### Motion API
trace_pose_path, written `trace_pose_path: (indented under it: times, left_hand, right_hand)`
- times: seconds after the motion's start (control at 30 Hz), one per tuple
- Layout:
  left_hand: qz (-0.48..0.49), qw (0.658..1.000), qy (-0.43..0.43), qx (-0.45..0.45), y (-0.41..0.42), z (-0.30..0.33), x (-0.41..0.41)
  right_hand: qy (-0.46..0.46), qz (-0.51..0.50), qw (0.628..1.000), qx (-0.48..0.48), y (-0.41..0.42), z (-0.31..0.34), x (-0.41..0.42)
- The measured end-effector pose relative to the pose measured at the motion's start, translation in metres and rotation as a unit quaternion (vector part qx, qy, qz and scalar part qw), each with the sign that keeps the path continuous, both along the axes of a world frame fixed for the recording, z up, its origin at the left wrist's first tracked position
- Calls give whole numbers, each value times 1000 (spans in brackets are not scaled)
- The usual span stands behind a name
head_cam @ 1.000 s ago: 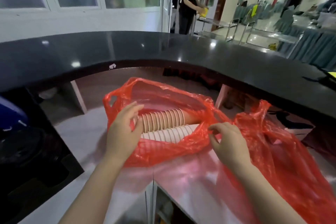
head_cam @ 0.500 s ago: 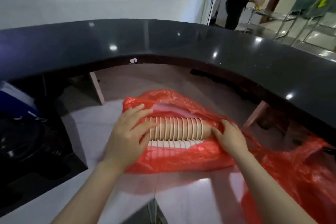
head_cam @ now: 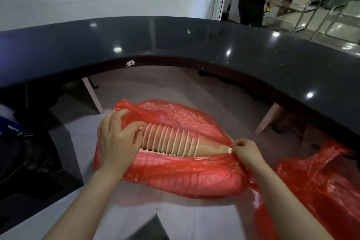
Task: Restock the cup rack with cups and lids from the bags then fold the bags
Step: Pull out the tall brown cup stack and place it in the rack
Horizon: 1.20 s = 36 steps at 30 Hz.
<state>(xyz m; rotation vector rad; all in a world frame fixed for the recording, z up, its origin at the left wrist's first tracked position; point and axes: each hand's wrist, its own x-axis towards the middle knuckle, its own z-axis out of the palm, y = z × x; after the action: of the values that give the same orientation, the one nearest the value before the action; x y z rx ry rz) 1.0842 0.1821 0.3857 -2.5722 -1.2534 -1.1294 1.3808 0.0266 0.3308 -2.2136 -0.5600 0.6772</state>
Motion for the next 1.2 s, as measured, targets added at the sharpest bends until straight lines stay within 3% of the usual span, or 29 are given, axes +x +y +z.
trace_pose_path:
  times: [0.07,0.13,0.3,0.4,0.47,0.6,0.67,0.73,0.83,1.07,1.2]
  left_hand:
    - [2,1000,6,5,4,0,0]
    - [-19,1000,15,-5,10,-3,-1]
    - [-1,988,63,-138,24,-18,-1]
    - [44,950,157,-268,37,-29,-3]
    - [37,937,183,-296,46,-35,-3]
    - [29,938,185,-293,54,-39,-2]
    - [36,938,179,-294,52,-37,-3]
    - [50,945,91,-309,52,-35,-5]
    - [81,930,-73,-351,54,-30,-10]
    - [78,911,40,-403,65,-21,-8]
    - [87,919,46,-383,61,-27,-21]
  right_hand:
    - [60,-11,997,38,-7,-1,4]
    - [52,3,998,34,-12,-2,3]
    - [-53,66,995,-48,-16,-11,-8]
    - [-108,122,982,-92,-15,-8,-7]
    - [-151,145,972,-104,-18,-5,-9]
    - [-237,138,959,-76,-25,8,-16]
    - [-207,117,969,-62,-26,16,-19]
    - [-149,95,983,-56,-28,25,-21]
    - [-110,81,990,-22,-32,36,-26]
    - [-128,143,980,-55,-39,66,-38]
    - [-185,167,968,31,-44,84,-47]
